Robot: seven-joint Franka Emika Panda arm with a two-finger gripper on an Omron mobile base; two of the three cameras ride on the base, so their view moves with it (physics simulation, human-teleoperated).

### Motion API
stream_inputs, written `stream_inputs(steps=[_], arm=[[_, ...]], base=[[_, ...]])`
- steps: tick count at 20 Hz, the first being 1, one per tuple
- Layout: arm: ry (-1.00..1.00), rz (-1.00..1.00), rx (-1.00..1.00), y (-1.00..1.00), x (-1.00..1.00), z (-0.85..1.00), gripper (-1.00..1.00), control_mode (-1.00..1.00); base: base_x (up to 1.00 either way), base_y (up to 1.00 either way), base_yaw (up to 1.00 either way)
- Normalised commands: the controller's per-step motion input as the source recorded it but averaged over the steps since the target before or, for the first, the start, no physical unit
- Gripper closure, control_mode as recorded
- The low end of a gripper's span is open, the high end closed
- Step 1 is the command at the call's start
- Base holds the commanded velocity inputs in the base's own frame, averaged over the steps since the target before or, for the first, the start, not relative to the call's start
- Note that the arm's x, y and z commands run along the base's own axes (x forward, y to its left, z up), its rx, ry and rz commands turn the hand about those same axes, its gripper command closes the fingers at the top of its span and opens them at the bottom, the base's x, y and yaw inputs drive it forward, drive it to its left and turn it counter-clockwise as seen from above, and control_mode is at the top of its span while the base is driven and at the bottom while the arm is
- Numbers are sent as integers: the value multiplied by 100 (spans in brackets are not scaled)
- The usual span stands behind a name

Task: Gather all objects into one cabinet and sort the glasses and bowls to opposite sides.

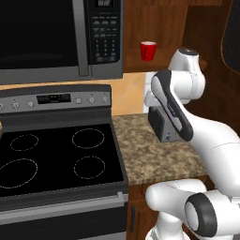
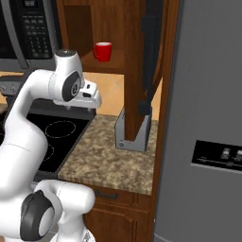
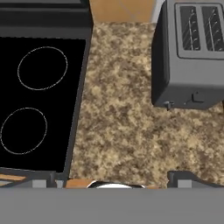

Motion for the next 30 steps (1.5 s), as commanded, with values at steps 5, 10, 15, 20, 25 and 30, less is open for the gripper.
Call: stream_inputs(steps=[5,10,15,20,25,30], arm=[[-52,-2,0,0,-2,76,-100,-100],[-40,-9,0,7,31,93,-100,-100],[-39,-13,0,9,39,53,-100,-100],[-38,-17,0,0,28,9,-100,-100],[-2,-9,0,-3,30,49,-100,-100],[9,-4,0,0,20,57,-100,-100]], base=[[0,0,0],[0,0,0],[0,0,0],[0,0,0],[0,0,0],[0,0,0]])
